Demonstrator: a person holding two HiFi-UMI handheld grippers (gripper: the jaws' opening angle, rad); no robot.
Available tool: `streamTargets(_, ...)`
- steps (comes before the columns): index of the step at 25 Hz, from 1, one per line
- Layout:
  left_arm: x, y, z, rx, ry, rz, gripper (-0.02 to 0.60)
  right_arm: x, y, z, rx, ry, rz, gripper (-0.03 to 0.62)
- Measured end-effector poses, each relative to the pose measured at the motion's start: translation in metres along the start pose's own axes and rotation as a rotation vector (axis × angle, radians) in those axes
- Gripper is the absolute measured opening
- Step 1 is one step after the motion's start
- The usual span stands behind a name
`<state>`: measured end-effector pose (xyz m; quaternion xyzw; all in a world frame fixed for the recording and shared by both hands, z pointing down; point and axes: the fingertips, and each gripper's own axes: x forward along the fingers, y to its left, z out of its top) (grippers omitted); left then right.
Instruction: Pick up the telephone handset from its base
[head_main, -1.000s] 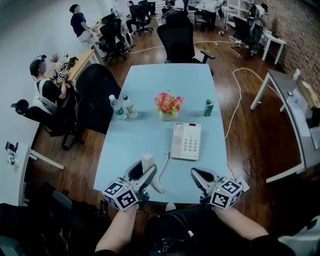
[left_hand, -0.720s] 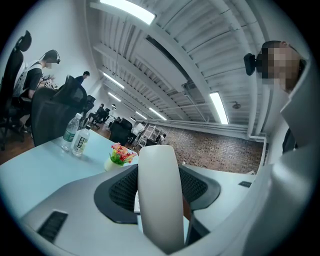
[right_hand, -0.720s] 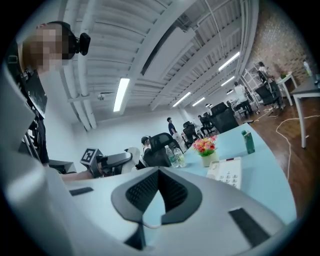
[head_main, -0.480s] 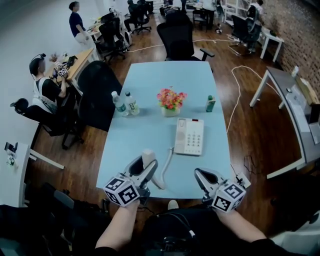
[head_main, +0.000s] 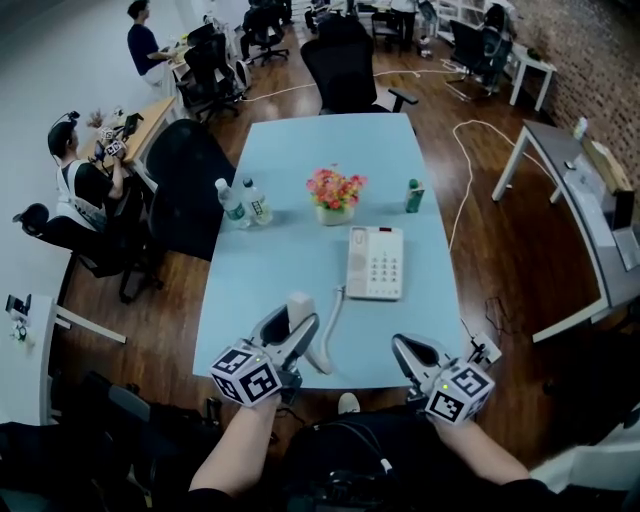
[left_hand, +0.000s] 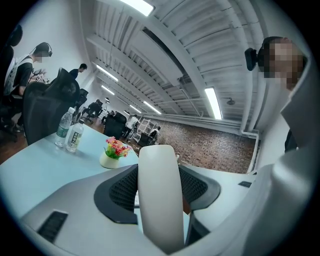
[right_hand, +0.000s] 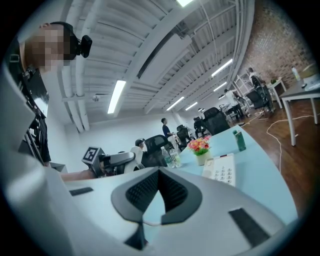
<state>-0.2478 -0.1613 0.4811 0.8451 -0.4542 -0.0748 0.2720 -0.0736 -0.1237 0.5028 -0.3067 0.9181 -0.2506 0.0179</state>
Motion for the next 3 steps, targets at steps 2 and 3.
streamTargets(2, -0.0001, 0.0004, -0.0023, -0.001, 0.003, 0.0, 0.242, -0.0016, 0.0007, -0.0027, -0.001, 0.001, -0.004, 0.015)
streamTargets(3, -0.0001, 0.0005, -0.0036, -0.002, 0.005, -0.001, 0.242, -0.0024, 0.001, -0.0041, -0.001, 0.002, -0.006, 0.015)
